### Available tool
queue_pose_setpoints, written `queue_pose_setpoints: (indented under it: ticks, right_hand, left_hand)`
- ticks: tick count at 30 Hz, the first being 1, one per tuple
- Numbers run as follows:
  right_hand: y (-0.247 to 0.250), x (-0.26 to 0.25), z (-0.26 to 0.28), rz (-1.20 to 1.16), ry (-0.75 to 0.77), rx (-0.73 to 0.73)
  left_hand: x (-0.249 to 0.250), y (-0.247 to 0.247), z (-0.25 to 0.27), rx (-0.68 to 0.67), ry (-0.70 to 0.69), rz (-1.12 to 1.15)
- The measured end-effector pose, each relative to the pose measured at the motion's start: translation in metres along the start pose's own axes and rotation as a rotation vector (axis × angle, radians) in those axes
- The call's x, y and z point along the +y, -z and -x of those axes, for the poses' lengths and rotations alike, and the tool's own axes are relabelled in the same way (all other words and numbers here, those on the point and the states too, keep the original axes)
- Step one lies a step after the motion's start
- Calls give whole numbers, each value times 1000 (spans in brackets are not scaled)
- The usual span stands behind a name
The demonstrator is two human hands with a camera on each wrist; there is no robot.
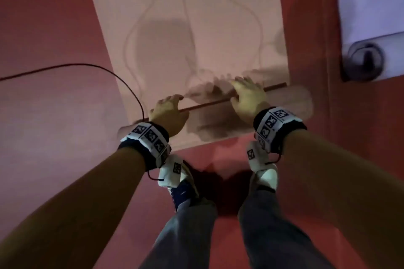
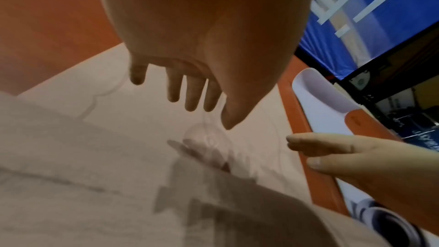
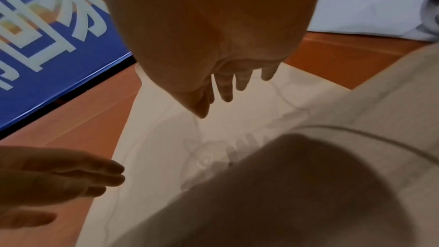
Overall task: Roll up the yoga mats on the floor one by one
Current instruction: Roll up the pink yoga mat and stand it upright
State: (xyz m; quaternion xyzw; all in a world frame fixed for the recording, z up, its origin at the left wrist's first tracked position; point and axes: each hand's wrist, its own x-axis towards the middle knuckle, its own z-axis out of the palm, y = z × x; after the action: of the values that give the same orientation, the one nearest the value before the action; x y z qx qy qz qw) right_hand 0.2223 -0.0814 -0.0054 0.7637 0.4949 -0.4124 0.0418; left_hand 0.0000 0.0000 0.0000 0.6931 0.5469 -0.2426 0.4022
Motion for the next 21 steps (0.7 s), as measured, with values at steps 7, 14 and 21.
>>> queue_pose_setpoints:
  ticks: [7,14,21]
  right_hand:
    - [-49,43,6,175,-58,-115]
    - [-59,65,41,274,-34,-154]
    - [-88,83,87,121,-77,-251]
  left_hand:
    - [-14,-52,-6,-162,21,-183]
    - [-11,-86,35,-101,74,-369]
    - [-17,-129,83,-114,122,-349]
